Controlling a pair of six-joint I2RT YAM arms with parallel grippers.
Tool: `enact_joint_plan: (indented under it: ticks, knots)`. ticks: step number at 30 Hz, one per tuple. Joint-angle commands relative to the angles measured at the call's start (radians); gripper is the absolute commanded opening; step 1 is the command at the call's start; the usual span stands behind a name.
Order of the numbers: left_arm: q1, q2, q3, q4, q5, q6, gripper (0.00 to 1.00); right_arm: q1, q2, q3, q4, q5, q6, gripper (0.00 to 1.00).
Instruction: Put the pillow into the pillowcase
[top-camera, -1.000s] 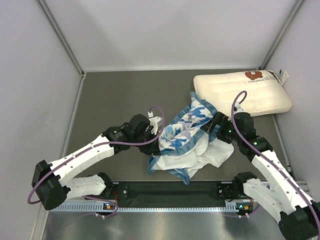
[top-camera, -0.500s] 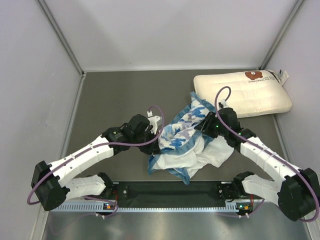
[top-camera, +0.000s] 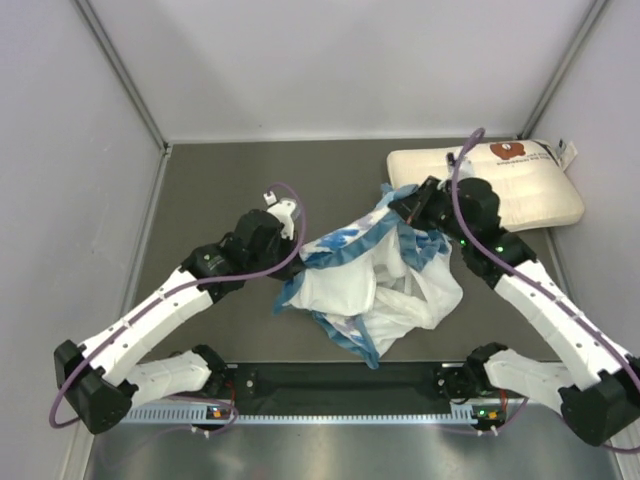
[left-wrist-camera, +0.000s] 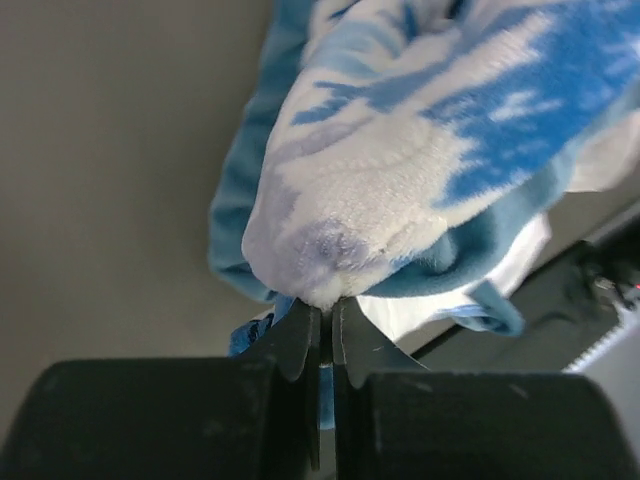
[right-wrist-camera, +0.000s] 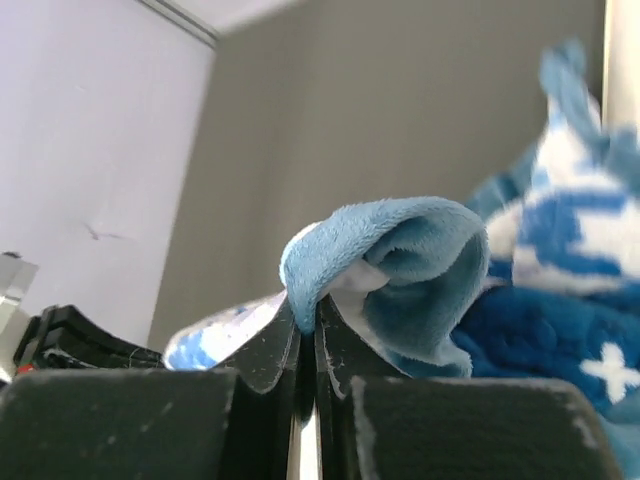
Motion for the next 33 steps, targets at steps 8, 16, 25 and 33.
enact_joint_plan:
  ticks: [8,16,25,33]
  knots:
    - [-0.004,-0.197,0.221,0.221,0.563,0.135,0.00,0.010,-0.355,0.231,0.309,-0.124,-0.205,0.00]
    - [-0.004,-0.283,0.246,0.633,0.716,0.009,0.00,0.012,-0.502,0.409,0.337,-0.166,-0.236,0.00]
    - [-0.270,-0.007,0.387,0.795,0.603,0.055,0.00,0.012,-0.581,0.491,0.277,0.003,-0.344,0.00]
    - [-0.582,0.128,0.638,0.646,0.381,0.322,0.00,0.012,-0.579,0.603,0.306,-0.002,-0.368,0.00]
